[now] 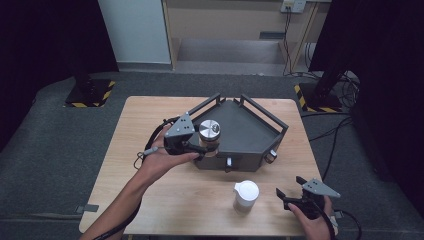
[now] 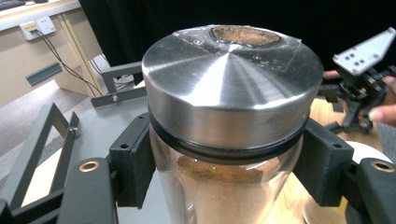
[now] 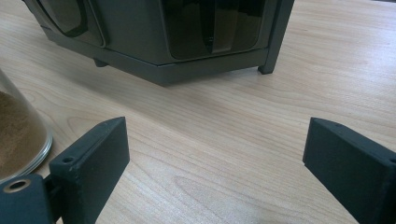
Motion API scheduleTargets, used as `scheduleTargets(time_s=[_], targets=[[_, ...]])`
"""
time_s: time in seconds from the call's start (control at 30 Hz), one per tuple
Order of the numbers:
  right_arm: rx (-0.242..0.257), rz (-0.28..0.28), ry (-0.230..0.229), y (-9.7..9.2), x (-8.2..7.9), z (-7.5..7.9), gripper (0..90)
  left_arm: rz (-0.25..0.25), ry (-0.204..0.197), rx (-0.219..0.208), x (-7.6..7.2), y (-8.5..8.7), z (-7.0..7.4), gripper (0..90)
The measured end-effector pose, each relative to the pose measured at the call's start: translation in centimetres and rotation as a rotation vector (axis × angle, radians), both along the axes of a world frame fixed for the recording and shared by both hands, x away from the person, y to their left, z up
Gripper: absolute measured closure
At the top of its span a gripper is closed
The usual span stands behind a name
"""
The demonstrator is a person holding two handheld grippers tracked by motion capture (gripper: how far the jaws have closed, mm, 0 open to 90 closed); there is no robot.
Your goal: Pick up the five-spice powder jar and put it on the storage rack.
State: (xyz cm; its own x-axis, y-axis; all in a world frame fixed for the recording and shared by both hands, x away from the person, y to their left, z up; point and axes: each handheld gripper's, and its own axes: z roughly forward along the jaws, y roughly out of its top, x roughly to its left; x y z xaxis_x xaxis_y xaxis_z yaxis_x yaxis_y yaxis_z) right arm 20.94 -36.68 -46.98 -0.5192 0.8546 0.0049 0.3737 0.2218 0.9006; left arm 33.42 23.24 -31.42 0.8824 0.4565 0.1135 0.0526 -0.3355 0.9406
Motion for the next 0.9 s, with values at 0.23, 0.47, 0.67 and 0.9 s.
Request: scheduleTargets(time_s=[0.23, 0.47, 0.67, 0.9], targets=[[0.000, 0.000, 0.002, 0.0, 0.0, -0.1, 7.6, 0.029, -0.009, 0.000, 1.5, -0.4, -0.2, 29.5], [-0.005, 0.000, 0.007, 0.0, 0.0, -0.1, 7.6, 0.068, 0.000, -0.004, 3.4, -0.3, -0.9, 29.5], [-0.007, 0.006, 0.009, 0.0, 0.1, -0.1, 7.7, 0.093, 0.009, -0.008, 4.7, -0.4, -2.0, 29.5], [-0.008, 0.004, 0.011, -0.1, 0.1, -0.2, 7.7, 0.098, 0.020, 0.000, 5.0, -0.6, -2.6, 29.5]])
